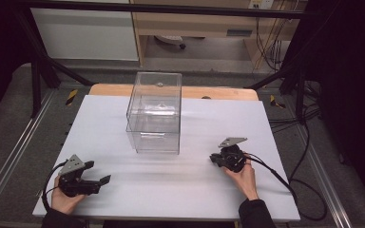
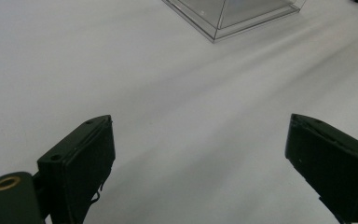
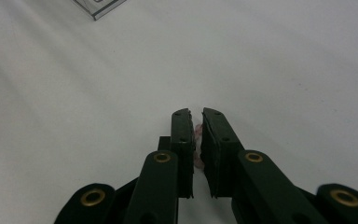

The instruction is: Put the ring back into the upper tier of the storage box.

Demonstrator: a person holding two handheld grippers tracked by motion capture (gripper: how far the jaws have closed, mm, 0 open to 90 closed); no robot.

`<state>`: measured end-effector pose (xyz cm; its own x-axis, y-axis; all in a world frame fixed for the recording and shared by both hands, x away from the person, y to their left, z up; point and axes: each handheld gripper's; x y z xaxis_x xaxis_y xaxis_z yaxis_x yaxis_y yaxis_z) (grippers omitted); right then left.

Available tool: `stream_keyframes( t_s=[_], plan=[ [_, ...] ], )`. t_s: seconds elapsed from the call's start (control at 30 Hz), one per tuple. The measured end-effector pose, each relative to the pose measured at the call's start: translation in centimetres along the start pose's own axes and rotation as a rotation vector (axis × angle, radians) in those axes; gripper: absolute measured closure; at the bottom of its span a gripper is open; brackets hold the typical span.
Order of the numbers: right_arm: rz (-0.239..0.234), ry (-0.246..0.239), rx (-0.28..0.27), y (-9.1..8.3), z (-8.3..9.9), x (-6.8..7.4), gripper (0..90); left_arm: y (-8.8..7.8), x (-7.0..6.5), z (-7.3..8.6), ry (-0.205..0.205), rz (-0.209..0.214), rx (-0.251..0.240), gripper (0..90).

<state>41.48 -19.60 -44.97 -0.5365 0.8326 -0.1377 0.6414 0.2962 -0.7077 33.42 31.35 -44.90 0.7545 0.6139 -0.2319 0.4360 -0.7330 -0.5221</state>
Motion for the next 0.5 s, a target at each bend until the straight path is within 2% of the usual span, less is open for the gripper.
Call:
stream_keyframes(
  t_s=[0.5],
  plan=[
    [-0.004,0.026,-0.006,0.02,0.2,-0.14,86.8,-0.01,-0.02,0.0,0.001,-0.002,0.001,8.0]
  ],
)
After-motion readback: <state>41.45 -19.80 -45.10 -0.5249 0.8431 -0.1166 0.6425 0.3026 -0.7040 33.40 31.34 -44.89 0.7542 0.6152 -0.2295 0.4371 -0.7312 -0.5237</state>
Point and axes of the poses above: each handheld gripper's, and its own axes: y roughly forward along the jaws, z roughly out of its underside, x roughly to its left, and after that the axes turned 15 degrees about z, right-handed
